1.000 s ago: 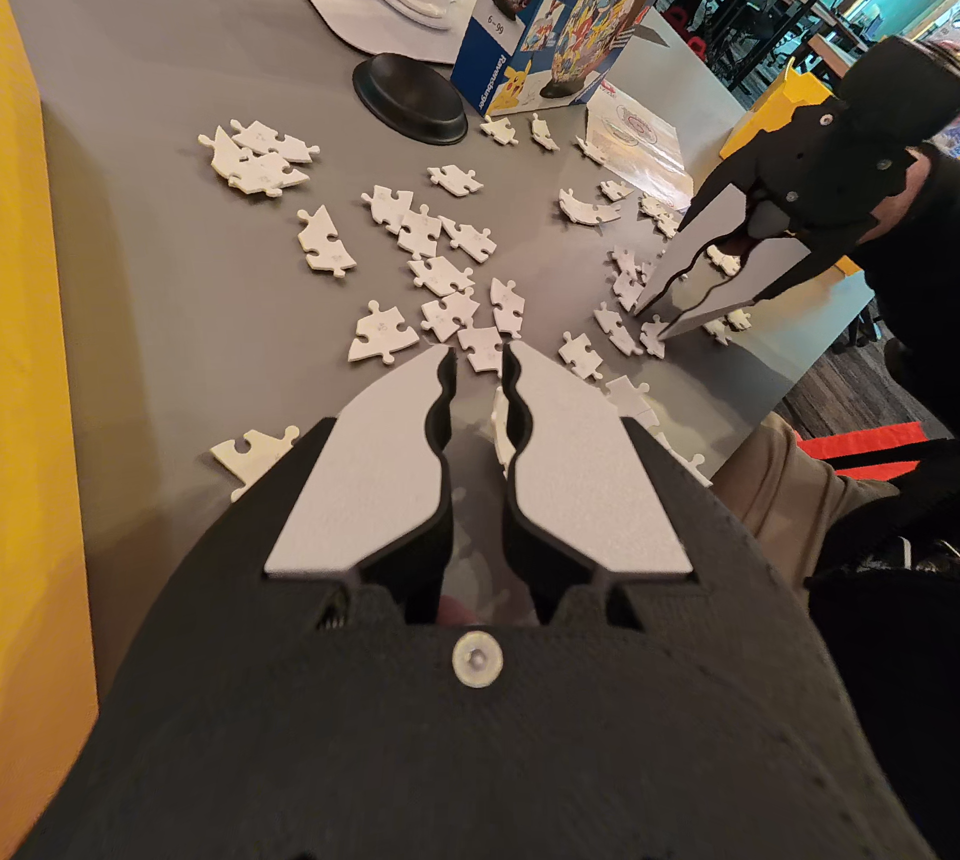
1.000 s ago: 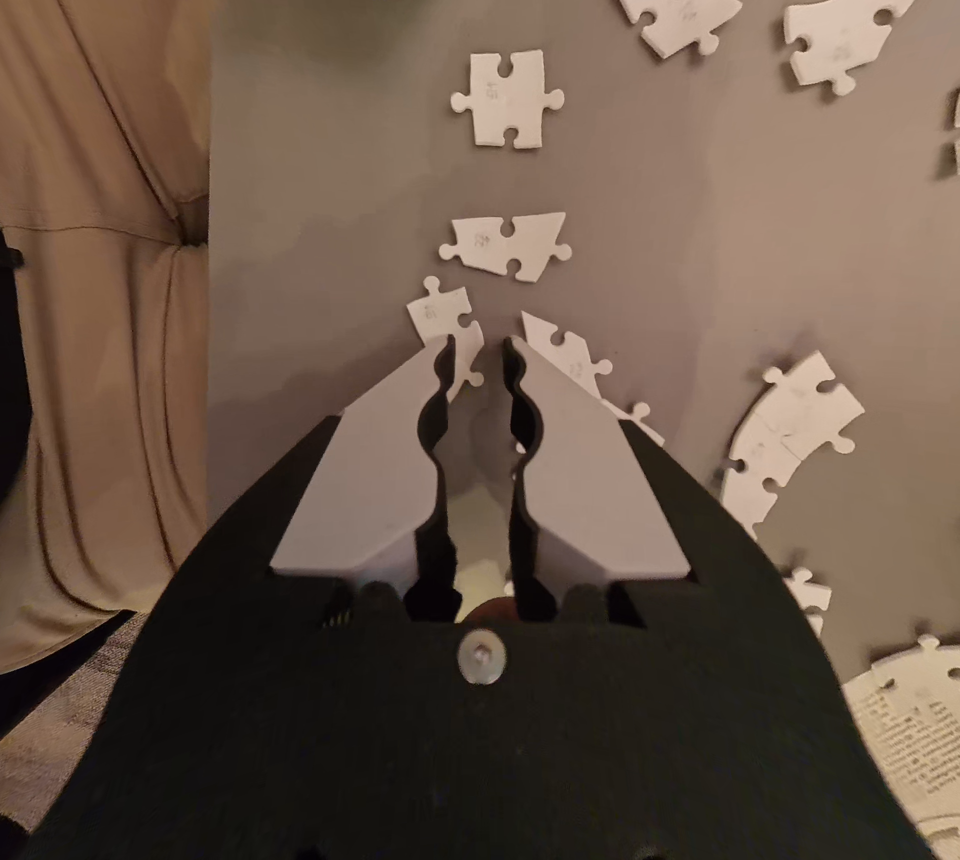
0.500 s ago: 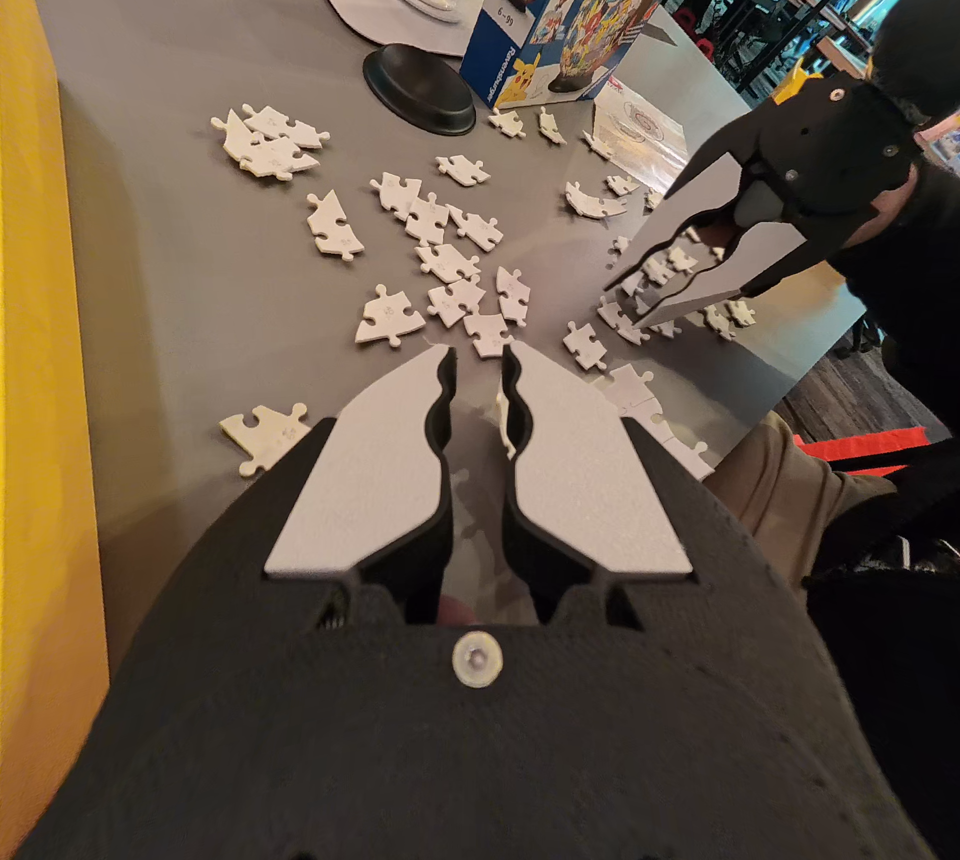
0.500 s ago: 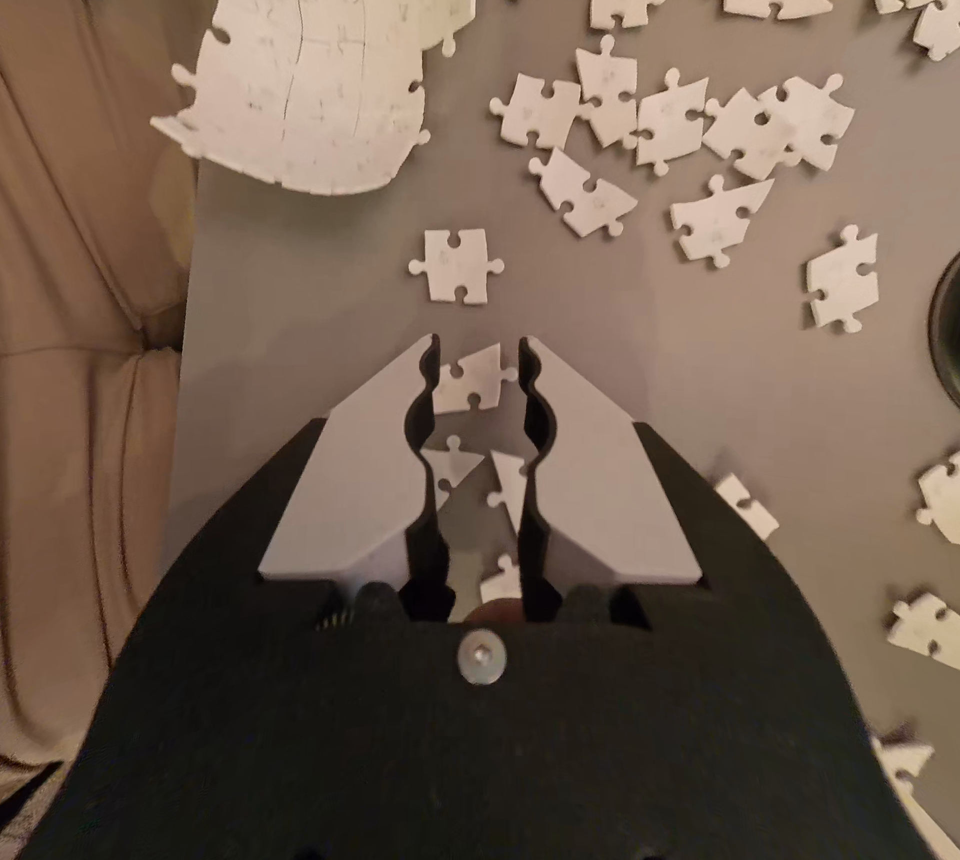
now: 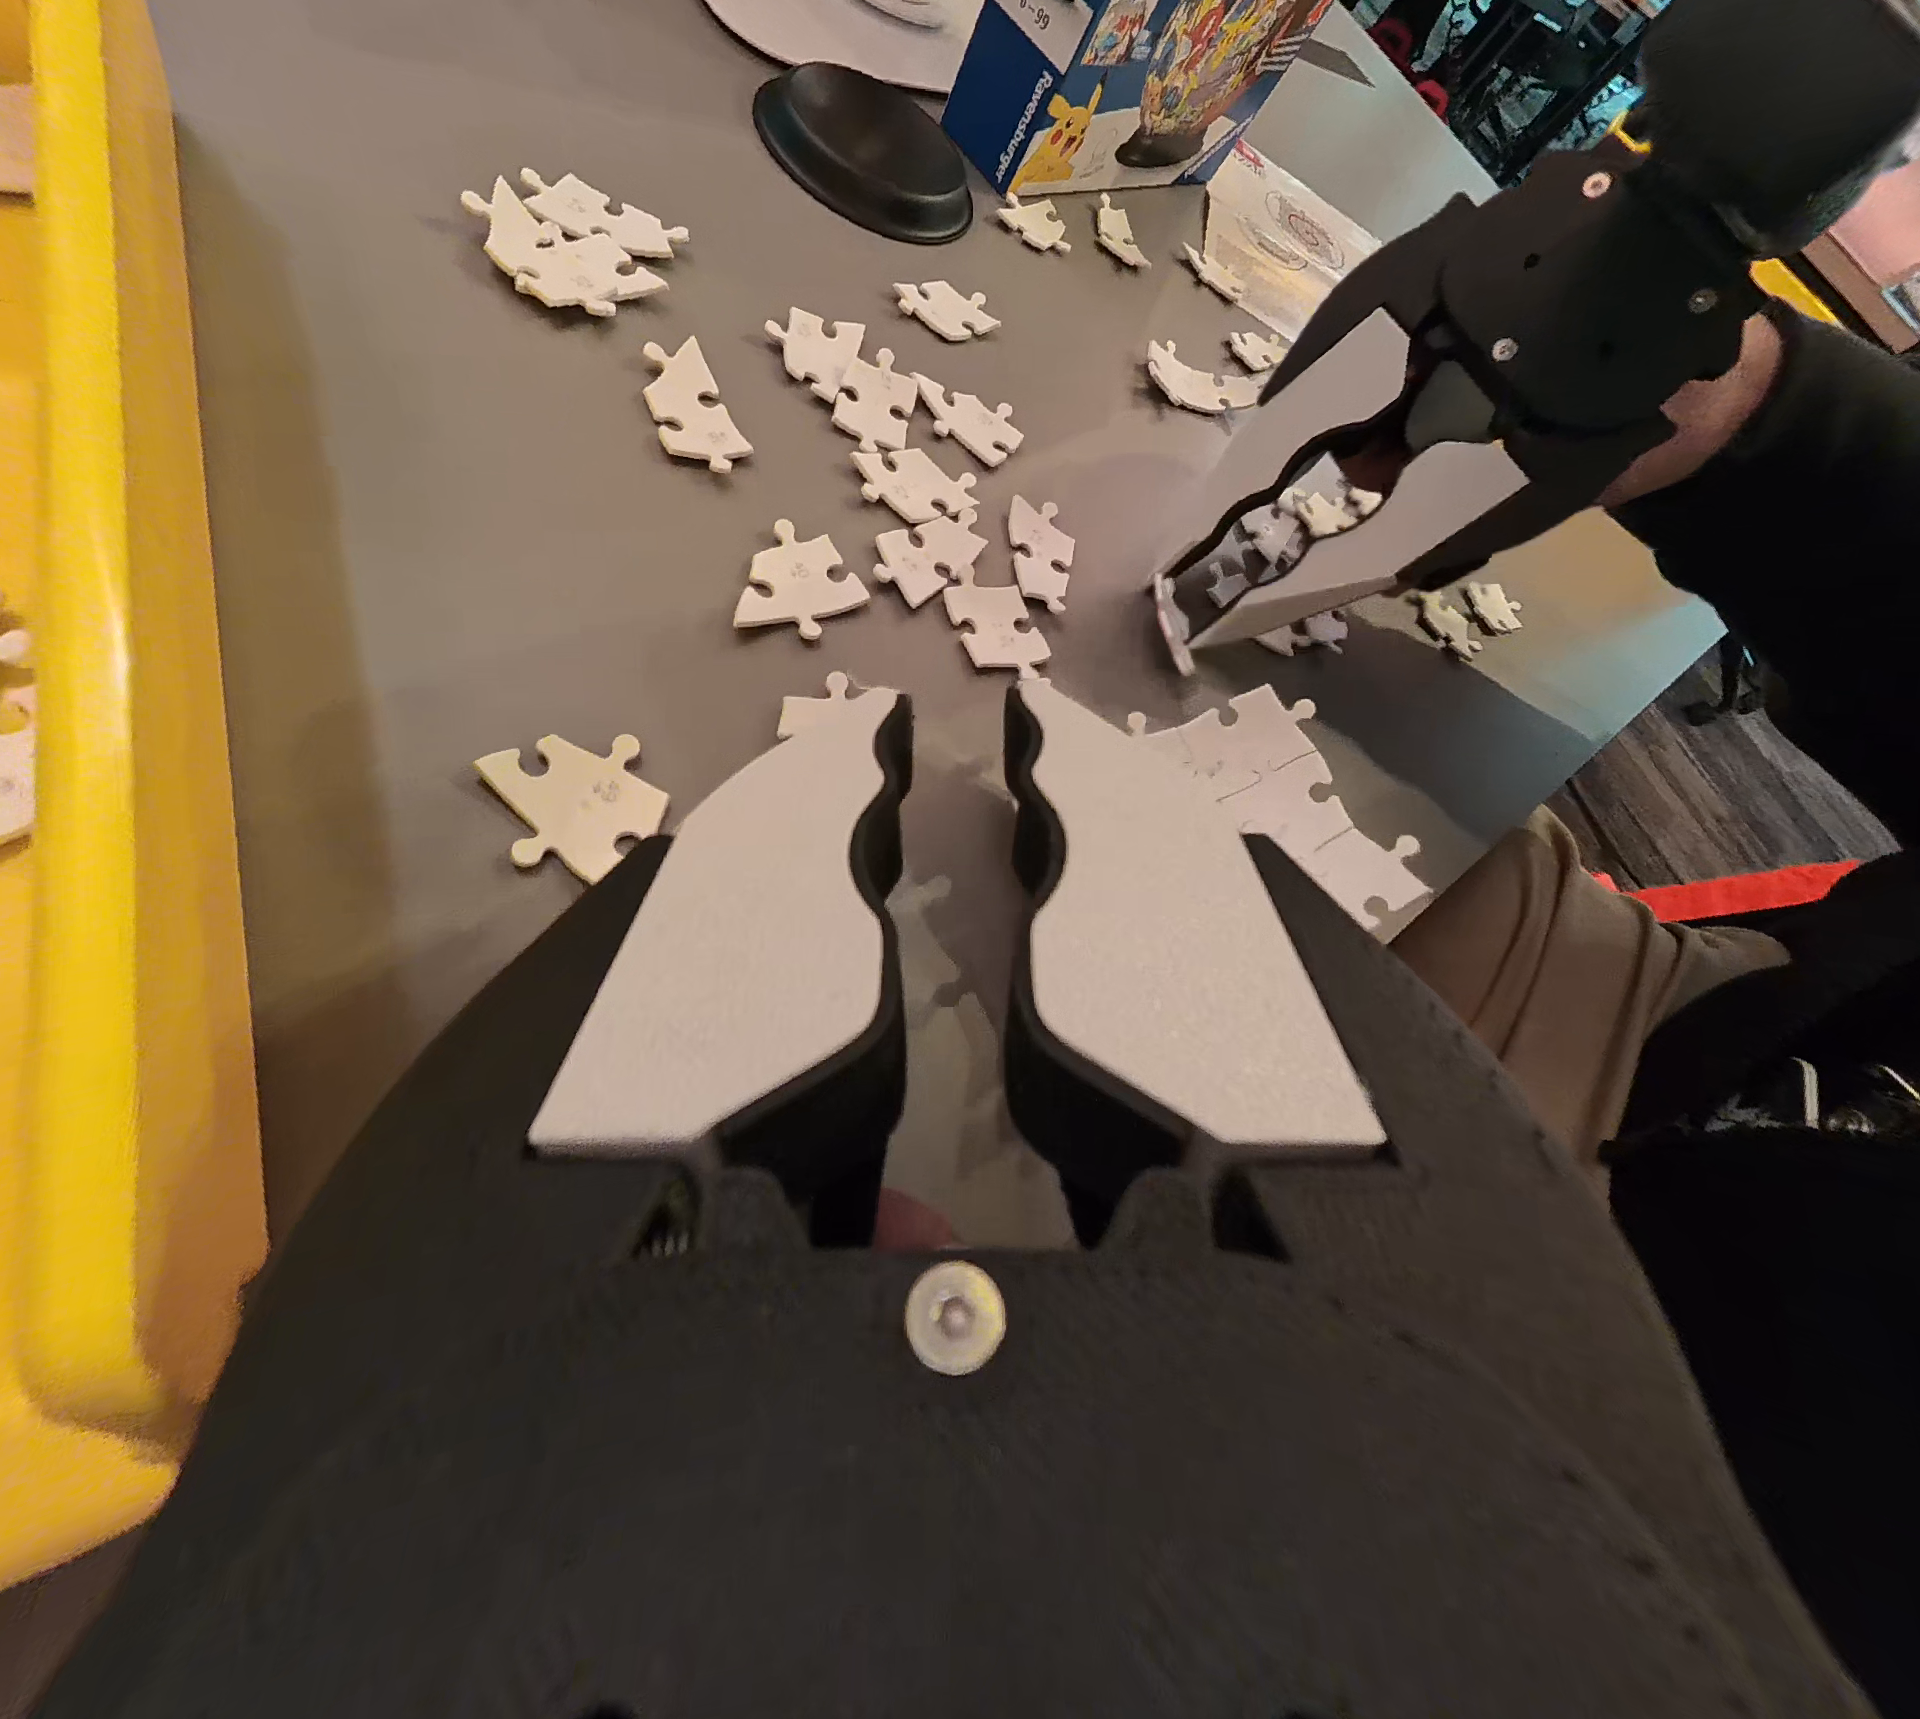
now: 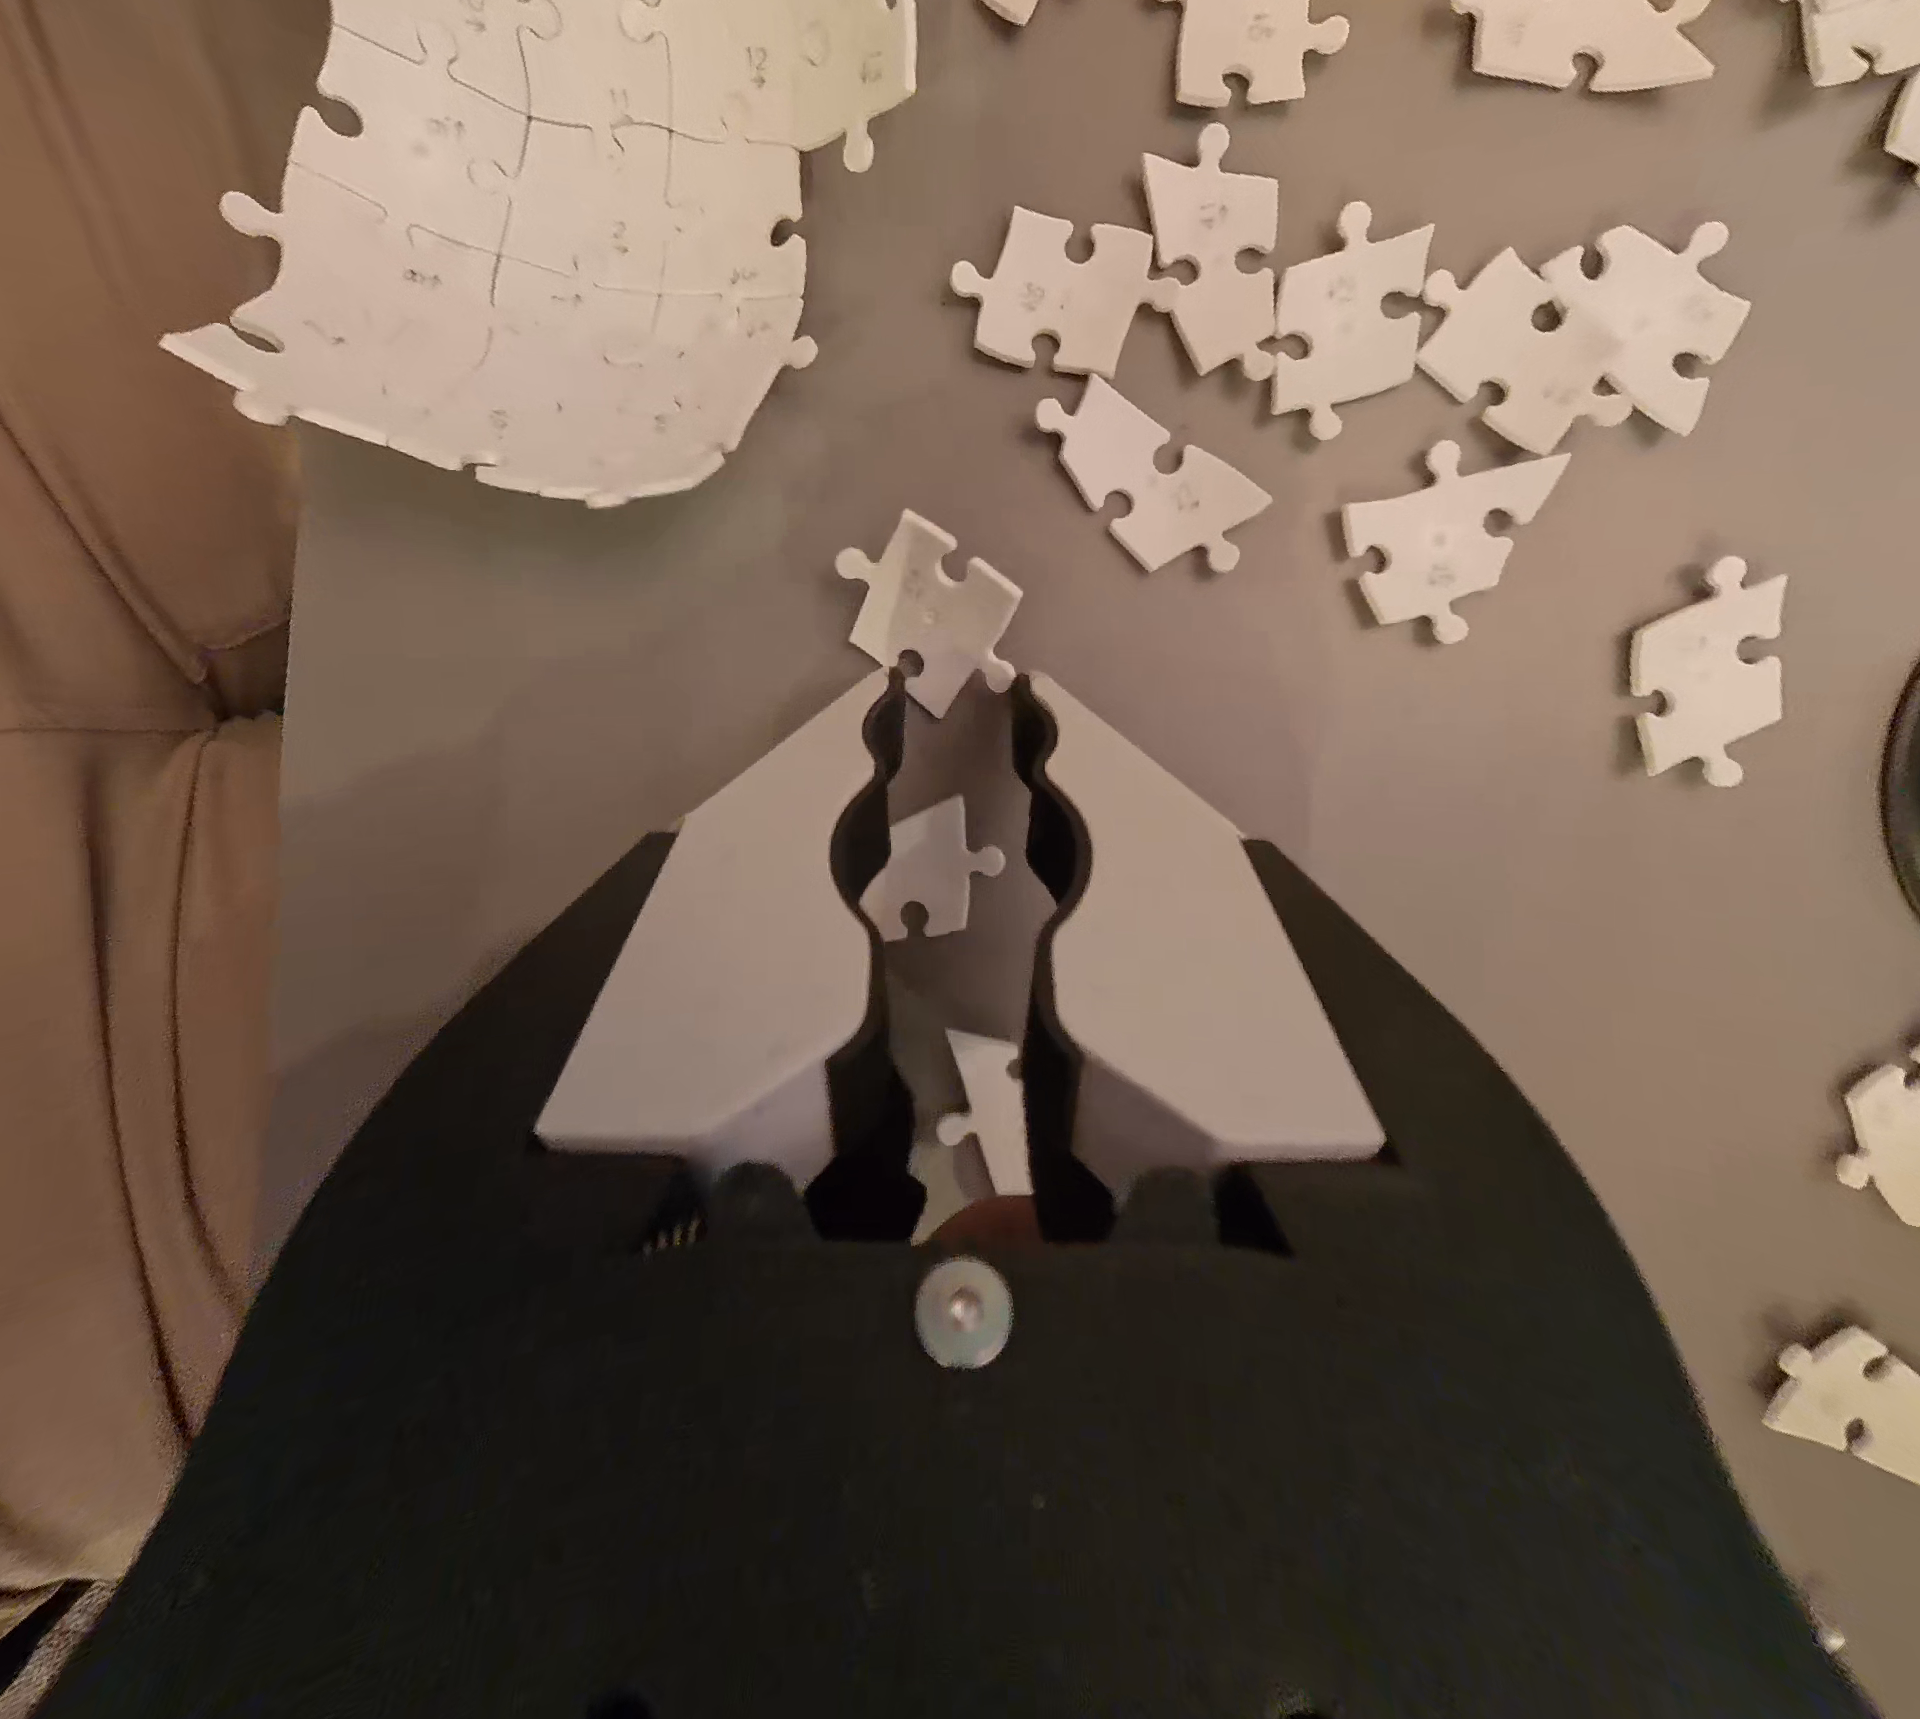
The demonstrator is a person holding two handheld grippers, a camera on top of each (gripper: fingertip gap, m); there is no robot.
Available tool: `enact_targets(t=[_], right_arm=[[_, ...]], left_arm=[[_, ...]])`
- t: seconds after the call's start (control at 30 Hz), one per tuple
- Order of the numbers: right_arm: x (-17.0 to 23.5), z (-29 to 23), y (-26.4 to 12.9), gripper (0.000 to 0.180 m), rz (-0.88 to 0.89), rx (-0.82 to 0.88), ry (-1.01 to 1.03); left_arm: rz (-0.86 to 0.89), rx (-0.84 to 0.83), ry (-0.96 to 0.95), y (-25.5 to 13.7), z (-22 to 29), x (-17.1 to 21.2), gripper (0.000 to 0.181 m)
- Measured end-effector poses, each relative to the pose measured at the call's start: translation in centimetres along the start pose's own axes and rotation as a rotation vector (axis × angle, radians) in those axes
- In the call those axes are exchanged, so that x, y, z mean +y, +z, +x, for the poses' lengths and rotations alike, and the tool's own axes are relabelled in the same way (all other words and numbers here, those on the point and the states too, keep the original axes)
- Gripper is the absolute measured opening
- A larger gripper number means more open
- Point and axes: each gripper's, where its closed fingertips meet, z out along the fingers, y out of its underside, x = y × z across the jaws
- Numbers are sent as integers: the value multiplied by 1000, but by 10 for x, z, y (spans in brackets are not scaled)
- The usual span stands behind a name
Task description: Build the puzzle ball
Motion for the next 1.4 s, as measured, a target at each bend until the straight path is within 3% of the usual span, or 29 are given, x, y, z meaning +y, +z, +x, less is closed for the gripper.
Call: enact_targets(t=[0.43,0.7,0.93,1.17,1.4], right_arm=[[10,18,-9,7,0,40,34],[0,26,-16,19,40,75,39],[-14,51,-26,30,146,170,125],[-40,97,-81,41,557,193,458],[-31,102,-52,42,454,228,424]], left_arm=[[-106,-70,53,-2,-9,19,16],[-219,-162,90,-4,-24,41,16],[-177,-228,115,-10,-32,36,18],[17,-245,141,-20,-27,5,22],[-42,-258,165,-7,-30,17,24]])
